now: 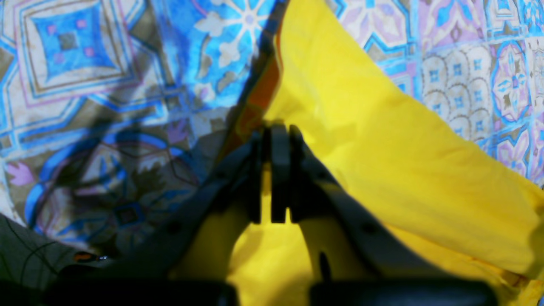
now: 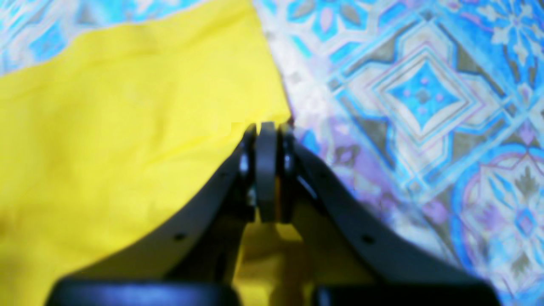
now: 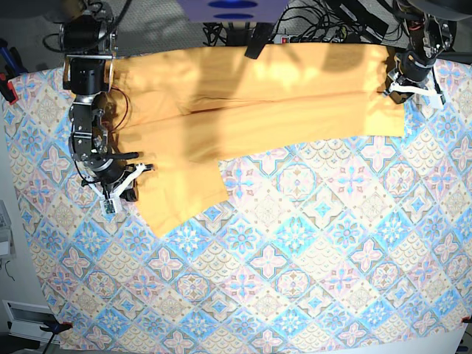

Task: Fold the T-shirt properly
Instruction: 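Drag the right gripper's fabric toward the robot base, tightening the strip, then release the fabric and move the right gripper toward the strip's middle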

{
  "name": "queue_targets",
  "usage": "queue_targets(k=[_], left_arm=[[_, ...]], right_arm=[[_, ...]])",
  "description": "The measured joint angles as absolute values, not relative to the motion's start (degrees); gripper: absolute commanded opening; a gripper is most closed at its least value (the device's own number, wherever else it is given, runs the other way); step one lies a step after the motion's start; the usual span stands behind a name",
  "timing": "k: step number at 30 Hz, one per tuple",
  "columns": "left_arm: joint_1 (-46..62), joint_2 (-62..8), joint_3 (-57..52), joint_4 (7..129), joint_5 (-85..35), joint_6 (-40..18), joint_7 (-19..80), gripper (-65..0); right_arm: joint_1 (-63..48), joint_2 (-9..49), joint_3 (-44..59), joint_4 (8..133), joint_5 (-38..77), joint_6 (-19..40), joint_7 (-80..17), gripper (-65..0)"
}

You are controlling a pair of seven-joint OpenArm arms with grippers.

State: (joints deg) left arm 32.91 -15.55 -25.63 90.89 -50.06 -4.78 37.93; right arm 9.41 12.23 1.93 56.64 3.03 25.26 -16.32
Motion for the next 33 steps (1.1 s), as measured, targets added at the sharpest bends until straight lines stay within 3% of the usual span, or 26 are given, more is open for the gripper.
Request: queue_targets(k=[17, 33], left_arm=[[31.88, -15.51, -25.63, 90.72, -49.82, -4.78, 37.98, -63.9], [31.59, -15.57, -25.63, 90.67, -49.89, -4.78, 38.11, -63.9]], right_arm=[[-8.60, 12.14, 11.81, 86.02, 3.20, 25.50, -26.30, -64.9], [-24.91, 12.21, 15.14, 100.25, 3.40, 25.74, -26.85, -64.9]])
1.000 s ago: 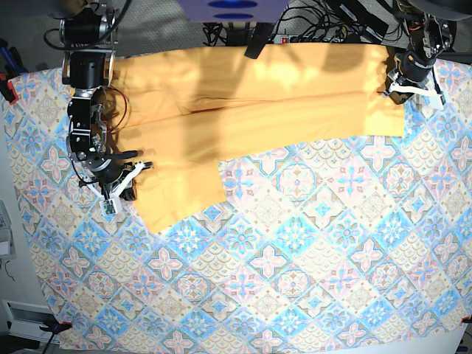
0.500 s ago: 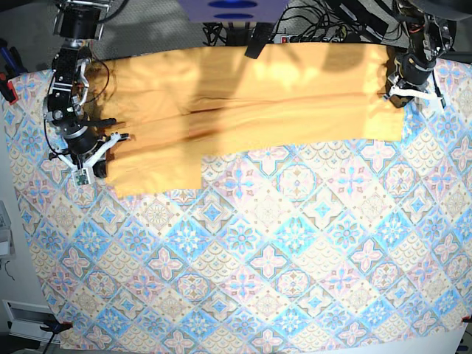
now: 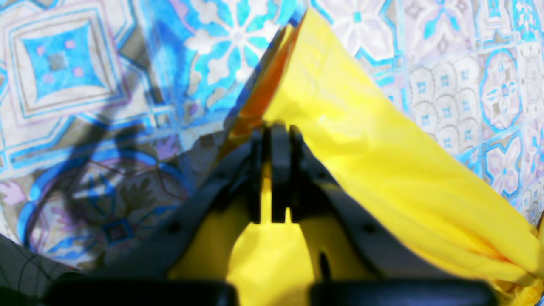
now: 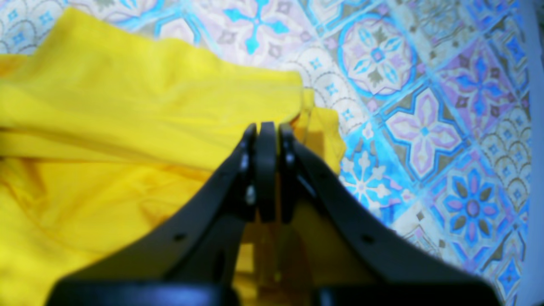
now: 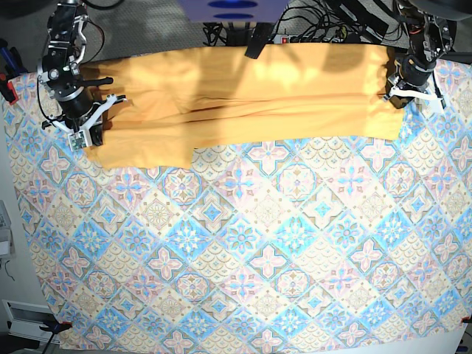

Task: Fold the T-shirt properly
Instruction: 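Release the fabric and move the right gripper toward the strip's middle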

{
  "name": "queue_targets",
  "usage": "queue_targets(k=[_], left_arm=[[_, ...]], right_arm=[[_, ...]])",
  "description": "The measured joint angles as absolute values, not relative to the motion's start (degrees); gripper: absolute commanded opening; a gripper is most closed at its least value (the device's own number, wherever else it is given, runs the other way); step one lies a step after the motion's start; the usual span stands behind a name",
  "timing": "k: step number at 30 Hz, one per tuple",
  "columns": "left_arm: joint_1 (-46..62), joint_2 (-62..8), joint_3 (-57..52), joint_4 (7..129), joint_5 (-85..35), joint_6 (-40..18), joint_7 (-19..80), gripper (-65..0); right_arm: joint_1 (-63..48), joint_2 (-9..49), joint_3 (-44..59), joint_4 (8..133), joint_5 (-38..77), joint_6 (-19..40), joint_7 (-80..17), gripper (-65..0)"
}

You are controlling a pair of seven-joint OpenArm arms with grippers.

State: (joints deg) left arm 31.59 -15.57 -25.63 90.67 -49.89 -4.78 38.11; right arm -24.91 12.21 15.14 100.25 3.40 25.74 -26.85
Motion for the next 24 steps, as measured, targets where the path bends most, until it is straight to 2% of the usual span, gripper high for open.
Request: queue_targets(k=[15, 19, 22, 24], left_arm=[[30.98, -15.55, -25.63, 90.67, -49.89, -4.78, 38.15, -63.9], [30.96, -15.55, -25.63, 90.67, -49.91, -4.80, 38.13, -63.7], [30.98, -15.55, -25.63, 90.67, -49.95, -4.80, 38.11, -59.6], [30.98, -15.55, -25.63, 90.67, -50.11, -4.75, 38.13, -51.7]], right_arm=[[-31.75, 12.23, 18.44, 101.71, 7.90, 25.71, -26.83, -64.6], [-31.44, 12.19, 18.50, 100.01, 7.92, 25.69, -26.46, -57.7], [-29.63, 11.99, 18.65, 99.29, 7.79, 25.32, -27.18, -51.5], [-28.27, 11.92, 18.65, 99.29, 7.99, 25.26, -26.30, -49.9]])
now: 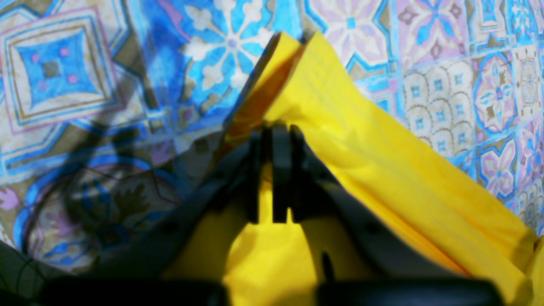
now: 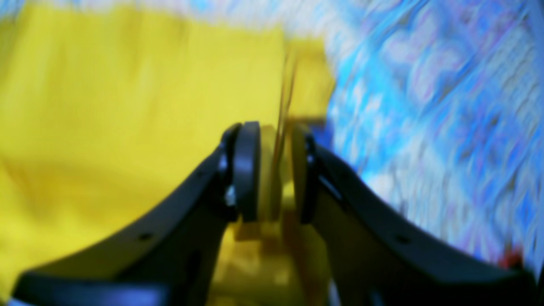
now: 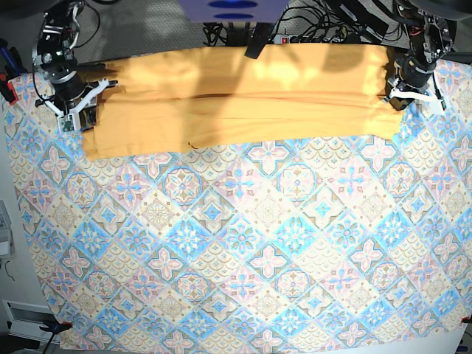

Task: Fold the T-shirt properly
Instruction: 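Release the fabric and move the right gripper toward the strip's middle, then grasp the strip end with the left gripper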

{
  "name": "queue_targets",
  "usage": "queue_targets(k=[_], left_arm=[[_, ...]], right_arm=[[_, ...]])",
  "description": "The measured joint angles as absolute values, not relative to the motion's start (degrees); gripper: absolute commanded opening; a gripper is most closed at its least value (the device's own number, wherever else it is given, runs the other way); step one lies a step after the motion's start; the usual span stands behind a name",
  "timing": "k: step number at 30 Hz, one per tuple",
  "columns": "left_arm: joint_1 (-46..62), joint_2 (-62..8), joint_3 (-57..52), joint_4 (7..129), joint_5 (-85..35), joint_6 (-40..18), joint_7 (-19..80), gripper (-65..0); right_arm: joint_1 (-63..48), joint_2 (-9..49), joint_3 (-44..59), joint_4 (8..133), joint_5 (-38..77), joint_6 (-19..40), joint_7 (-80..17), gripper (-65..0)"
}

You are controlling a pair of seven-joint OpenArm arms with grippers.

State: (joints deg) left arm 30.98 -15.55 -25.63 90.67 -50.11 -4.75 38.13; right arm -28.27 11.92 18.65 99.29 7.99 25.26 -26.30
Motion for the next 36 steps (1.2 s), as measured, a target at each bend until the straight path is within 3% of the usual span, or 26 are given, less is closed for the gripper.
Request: queue_targets(k=[5, 10, 21, 28, 36], left_arm=[[31.03, -15.57, -25.65, 90.67, -50.13, -4.71, 38.09, -34.2], [31.16, -15.57, -25.65, 90.67, -50.28, -4.89, 38.11, -23.5], [31.92, -15.66, -25.76, 90.74, -51.94, -4.99, 37.89, -22.1], [30.83, -16.03, -25.71, 90.52, -52.60, -5.04, 38.06, -22.1], [28.82, -16.21, -25.87, 82.37, -53.15, -5.87, 36.53, -22.1]], right_arm=[[-28.38, 11.64, 18.59, 99.42, 7.94, 25.28, -25.96, -50.1], [-28.36, 12.25, 13.08, 99.42, 7.94, 24.84, -23.62, -50.1], [-25.74, 12.36, -7.38, 99.48, 7.68, 25.36, -23.70, -55.4], [-26.30, 12.58, -8.19, 99.20, 7.55, 25.23, -24.18, -55.5], [-26.30, 12.51, -8.36, 99.31, 7.73, 25.26, -23.66, -55.5]])
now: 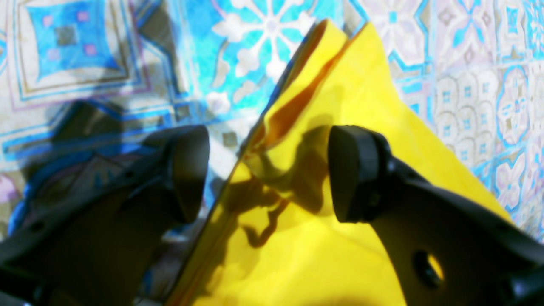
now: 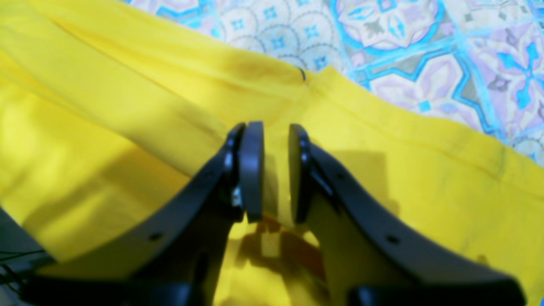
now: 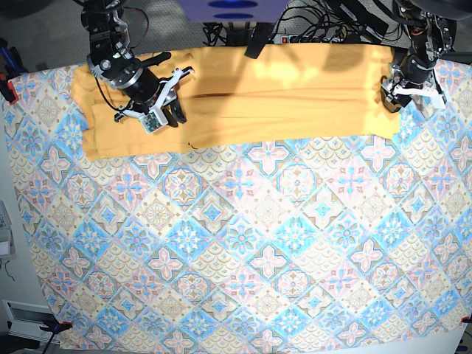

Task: Fold the T-shirt properly
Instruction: 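Grasp the strip end with the left gripper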

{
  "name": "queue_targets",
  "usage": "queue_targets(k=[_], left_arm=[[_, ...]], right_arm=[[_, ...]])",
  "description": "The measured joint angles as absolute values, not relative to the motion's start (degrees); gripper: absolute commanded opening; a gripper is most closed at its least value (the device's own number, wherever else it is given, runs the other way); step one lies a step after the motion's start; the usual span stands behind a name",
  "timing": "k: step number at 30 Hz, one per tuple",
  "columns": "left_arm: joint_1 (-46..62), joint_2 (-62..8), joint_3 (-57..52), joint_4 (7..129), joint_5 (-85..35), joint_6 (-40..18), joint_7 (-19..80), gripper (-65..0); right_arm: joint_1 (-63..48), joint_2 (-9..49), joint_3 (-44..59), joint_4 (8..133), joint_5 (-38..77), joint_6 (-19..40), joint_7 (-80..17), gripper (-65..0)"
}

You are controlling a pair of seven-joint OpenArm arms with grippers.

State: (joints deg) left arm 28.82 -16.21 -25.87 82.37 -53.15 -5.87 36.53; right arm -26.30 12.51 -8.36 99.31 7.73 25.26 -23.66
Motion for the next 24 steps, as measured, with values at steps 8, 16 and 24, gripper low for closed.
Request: queue_targets(k=[8, 16, 24], left_arm=[[26.61, -16.38, -26.13, 82.17, -52.21, -5.48, 41.45, -22.4], [26.61, -15.88, -25.63, 82.28, -52.69, -6.02, 42.33, -22.5], [27.33, -18.11, -22.13, 82.61, -52.53, -5.87, 43.44, -22.6]], right_arm=[[-26.33, 12.51, -8.36, 99.33, 7.75, 25.23, -23.59, -55.5], [-26.33, 12.51, -8.36, 99.35, 7.75, 25.04, -23.64, -55.6], [-26.33, 12.23, -8.36, 99.35, 7.75, 25.26, -23.62, -55.6]])
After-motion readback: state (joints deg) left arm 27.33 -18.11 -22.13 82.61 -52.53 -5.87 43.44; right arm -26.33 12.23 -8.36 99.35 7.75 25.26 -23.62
